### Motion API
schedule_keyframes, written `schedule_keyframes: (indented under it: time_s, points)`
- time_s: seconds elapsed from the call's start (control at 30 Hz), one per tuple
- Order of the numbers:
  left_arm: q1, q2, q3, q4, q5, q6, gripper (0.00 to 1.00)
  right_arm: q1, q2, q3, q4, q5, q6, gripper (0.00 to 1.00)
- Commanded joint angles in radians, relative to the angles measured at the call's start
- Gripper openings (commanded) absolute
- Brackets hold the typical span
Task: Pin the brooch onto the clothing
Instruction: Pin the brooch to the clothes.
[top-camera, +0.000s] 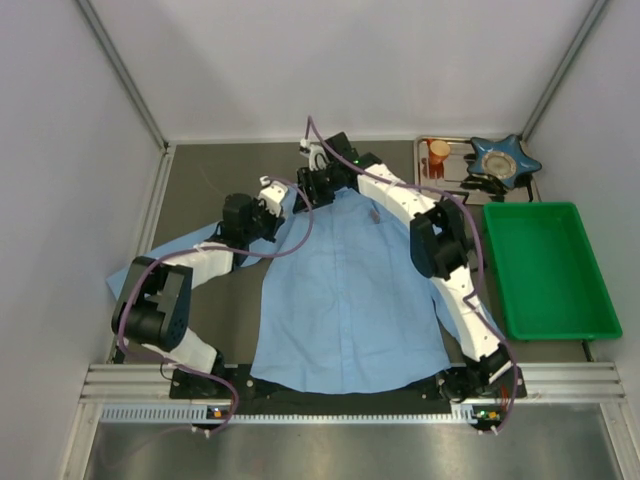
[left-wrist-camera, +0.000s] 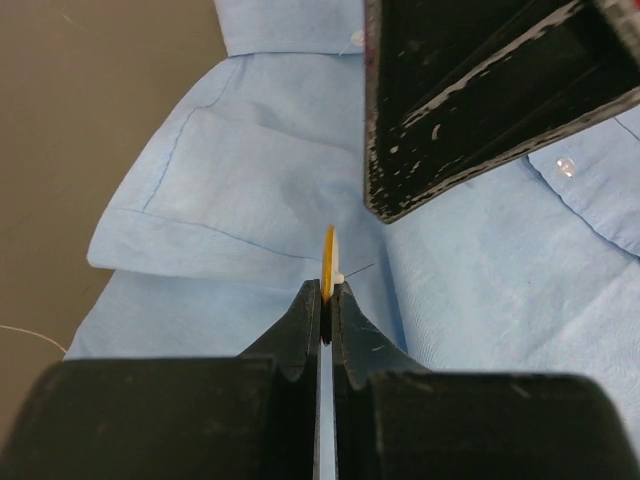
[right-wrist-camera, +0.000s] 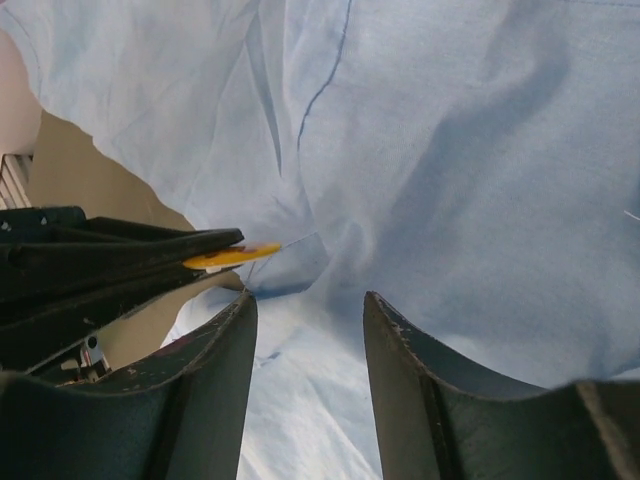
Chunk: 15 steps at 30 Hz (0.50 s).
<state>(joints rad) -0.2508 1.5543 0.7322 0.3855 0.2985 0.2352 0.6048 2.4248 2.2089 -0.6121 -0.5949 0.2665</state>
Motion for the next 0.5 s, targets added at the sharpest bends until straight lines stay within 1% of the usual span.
schedule_keyframes:
  time_s: [0.0, 0.07, 0.13, 0.17, 0.23, 0.27, 0.3, 0.47]
  points:
    - [-0.022, 0.012, 0.004, 0.067, -0.007, 0.016, 0.00, 0.015, 0.026, 0.055, 0.034, 0.015, 0.034, 0.46]
    - [-0.027, 0.012, 0.003, 0.072, -0.013, 0.019, 0.00, 0.016, 0.030, 0.054, 0.035, 0.024, 0.039, 0.45]
    - [-0.036, 0.015, 0.001, 0.072, -0.021, 0.026, 0.00, 0.016, 0.033, 0.055, 0.035, 0.021, 0.042, 0.42]
    - [-0.038, 0.016, 0.001, 0.075, -0.024, 0.029, 0.00, 0.016, 0.034, 0.055, 0.040, 0.020, 0.043, 0.33]
    - [-0.045, 0.026, 0.001, 0.075, -0.032, 0.033, 0.00, 0.016, 0.034, 0.057, 0.044, 0.011, 0.049, 0.21]
    - [-0.048, 0.027, 0.003, 0.075, -0.038, 0.041, 0.00, 0.016, 0.033, 0.057, 0.051, -0.005, 0.053, 0.04]
    - [-0.050, 0.030, 0.003, 0.075, -0.042, 0.042, 0.00, 0.016, 0.031, 0.057, 0.054, -0.016, 0.054, 0.00]
    - [-0.050, 0.038, -0.007, 0.085, -0.073, 0.056, 0.00, 0.015, 0.008, 0.046, 0.066, -0.034, 0.085, 0.00]
